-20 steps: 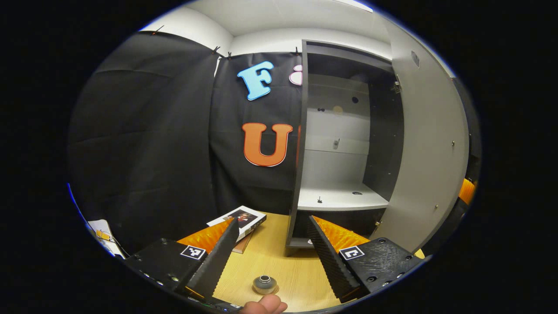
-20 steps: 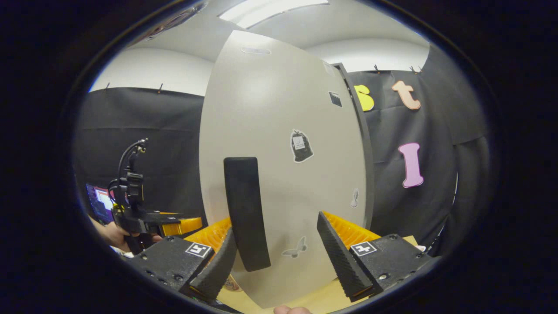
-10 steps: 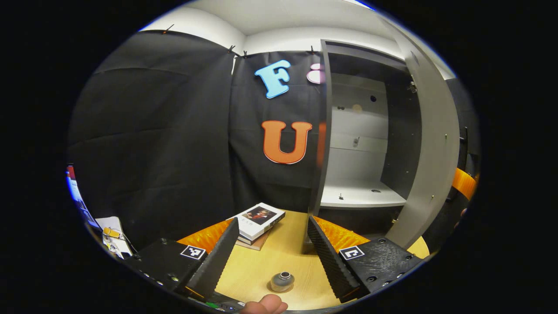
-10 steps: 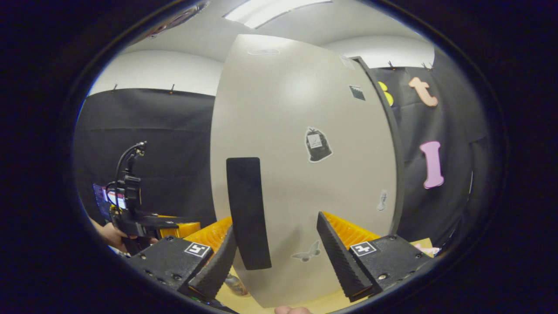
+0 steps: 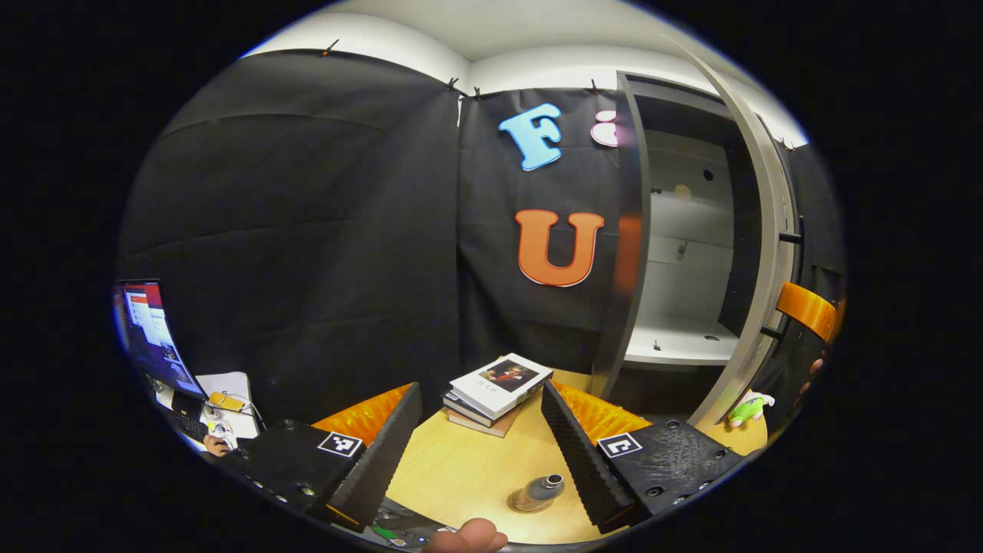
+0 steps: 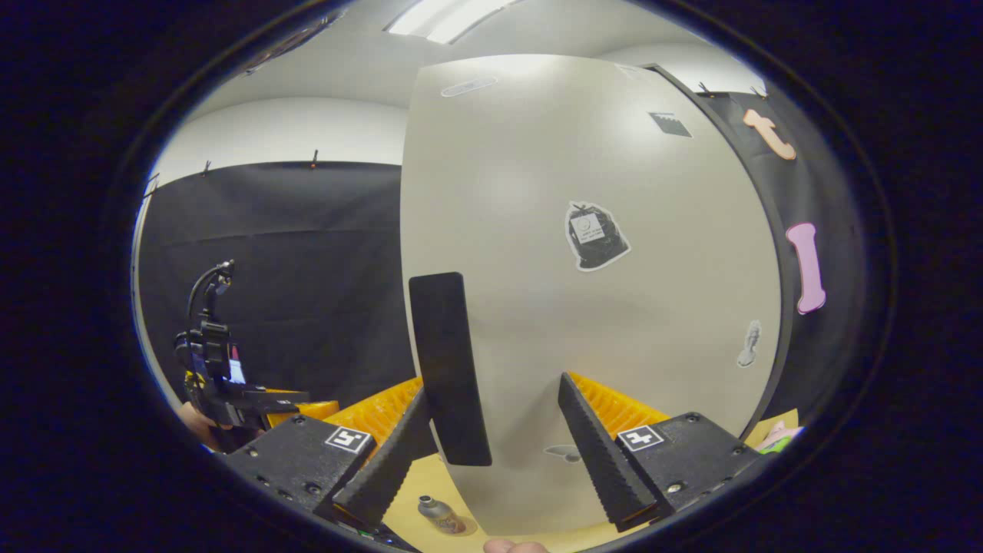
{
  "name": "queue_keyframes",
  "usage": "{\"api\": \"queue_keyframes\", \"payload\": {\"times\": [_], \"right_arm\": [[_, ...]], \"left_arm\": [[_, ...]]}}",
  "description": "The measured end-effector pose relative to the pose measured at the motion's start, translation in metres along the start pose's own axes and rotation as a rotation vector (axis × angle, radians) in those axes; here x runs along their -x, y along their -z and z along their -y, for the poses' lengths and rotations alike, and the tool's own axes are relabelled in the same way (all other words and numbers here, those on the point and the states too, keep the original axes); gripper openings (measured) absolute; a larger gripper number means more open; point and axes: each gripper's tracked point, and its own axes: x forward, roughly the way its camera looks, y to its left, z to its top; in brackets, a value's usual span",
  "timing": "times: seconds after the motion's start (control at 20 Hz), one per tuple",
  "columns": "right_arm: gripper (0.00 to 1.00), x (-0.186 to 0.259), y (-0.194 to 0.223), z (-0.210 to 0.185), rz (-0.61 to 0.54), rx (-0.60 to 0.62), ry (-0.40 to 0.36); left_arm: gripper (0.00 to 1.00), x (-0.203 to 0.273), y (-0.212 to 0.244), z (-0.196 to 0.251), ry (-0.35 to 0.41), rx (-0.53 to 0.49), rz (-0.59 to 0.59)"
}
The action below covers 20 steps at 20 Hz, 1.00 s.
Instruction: Open the cabinet door with the right hand, grasp the bottle in the cabinet with the left hand and place it on the coaster, then close the cabinet door with the right hand.
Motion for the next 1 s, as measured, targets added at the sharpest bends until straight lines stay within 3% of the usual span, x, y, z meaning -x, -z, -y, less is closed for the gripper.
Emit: {"api": "queue_keyframes", "payload": {"times": [0.35,0.4,0.55,0.8,1.0], "right_arm": [[0.98,-0.008,-0.005,0.002,0.008,-0.015,0.017],[0.98,-0.004,-0.006,0.004,0.008,-0.012,0.028],[1.00,0.009,-0.008,0.016,0.005,-0.003,0.079],[1.00,0.063,-0.014,0.050,-0.001,0.069,0.252],[1.00,0.128,-0.023,0.086,0.027,0.102,0.493]], "left_arm": [[1.00,-0.007,-0.004,-0.003,-0.010,-0.003,0.006],[0.95,-0.009,-0.003,0.002,0.004,-0.007,0.004],[0.96,-0.014,0.002,0.034,0.101,-0.021,-0.020],[0.95,-0.014,-0.017,0.108,0.293,-0.070,0.039],[0.95,-0.004,-0.048,0.160,0.407,-0.076,0.167]]}}
